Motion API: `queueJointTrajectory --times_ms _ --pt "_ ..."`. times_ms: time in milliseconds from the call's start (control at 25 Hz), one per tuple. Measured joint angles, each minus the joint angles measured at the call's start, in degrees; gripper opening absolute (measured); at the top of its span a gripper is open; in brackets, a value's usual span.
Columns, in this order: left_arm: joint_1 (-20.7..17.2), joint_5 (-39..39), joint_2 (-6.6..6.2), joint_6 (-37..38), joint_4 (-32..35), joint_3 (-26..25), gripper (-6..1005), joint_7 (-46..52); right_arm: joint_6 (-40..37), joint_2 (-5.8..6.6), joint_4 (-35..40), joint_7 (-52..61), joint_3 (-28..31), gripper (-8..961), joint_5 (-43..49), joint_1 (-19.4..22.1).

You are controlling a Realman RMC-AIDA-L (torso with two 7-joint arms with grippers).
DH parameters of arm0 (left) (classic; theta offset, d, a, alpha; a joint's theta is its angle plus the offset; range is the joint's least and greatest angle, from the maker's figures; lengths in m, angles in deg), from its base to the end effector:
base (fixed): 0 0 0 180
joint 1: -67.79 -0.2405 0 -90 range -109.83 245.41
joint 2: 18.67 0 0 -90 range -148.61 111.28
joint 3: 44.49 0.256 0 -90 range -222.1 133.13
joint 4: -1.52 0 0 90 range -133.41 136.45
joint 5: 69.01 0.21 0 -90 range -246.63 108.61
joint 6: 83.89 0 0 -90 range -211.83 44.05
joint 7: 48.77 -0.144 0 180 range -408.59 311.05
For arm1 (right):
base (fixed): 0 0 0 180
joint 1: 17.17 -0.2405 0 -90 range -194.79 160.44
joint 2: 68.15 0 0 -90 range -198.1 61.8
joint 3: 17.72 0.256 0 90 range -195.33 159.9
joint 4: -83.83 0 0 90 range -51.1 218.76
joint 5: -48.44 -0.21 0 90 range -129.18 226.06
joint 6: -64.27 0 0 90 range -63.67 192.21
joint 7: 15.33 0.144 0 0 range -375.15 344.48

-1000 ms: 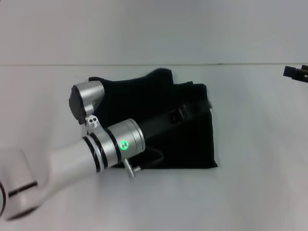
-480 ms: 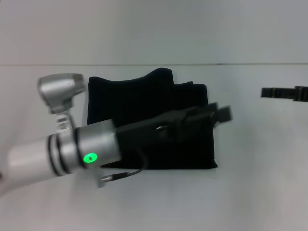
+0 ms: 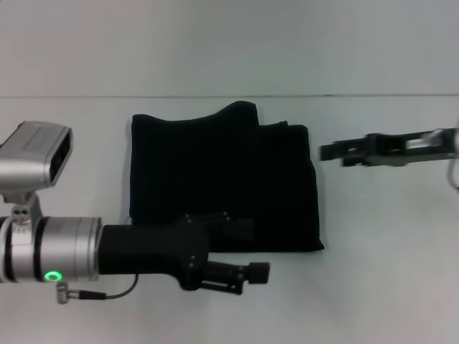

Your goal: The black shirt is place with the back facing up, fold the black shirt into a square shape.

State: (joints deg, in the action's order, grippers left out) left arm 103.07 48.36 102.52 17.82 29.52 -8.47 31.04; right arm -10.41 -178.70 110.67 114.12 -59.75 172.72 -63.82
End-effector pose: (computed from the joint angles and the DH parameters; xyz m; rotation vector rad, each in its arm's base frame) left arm -0.2219 0.3010 -0.0344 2.8342 0.6846 0.9801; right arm 0.2360 0.4154 0.0180 -2.3907 1.5970 0.4702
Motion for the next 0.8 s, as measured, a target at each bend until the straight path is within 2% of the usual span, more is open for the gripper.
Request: queueJointTrajectory --times_ms 160,480,600,800 --pt "-1.0 2.0 -0.08 1.0 2.4 1.5 949 -1.8 4.9 -1.63 -3.7 0.7 -2.8 775 0.0 -3.0" --pt "-0.8 5.6 -0.21 0.6 3.5 1.6 949 -3.1 13.0 -5.25 -5.4 3.4 -7.8 775 0.0 -4.6" --pt "-0.8 5.8 -0.3 0.6 3.5 1.6 949 -3.4 14.8 -6.23 -5.4 3.4 -8.1 774 0.0 -4.5" --pt "-0.7 5.8 -0.43 0.5 3.5 1.6 949 -3.4 16.9 -7.16 -5.6 3.3 -8.3 774 0.0 -4.1"
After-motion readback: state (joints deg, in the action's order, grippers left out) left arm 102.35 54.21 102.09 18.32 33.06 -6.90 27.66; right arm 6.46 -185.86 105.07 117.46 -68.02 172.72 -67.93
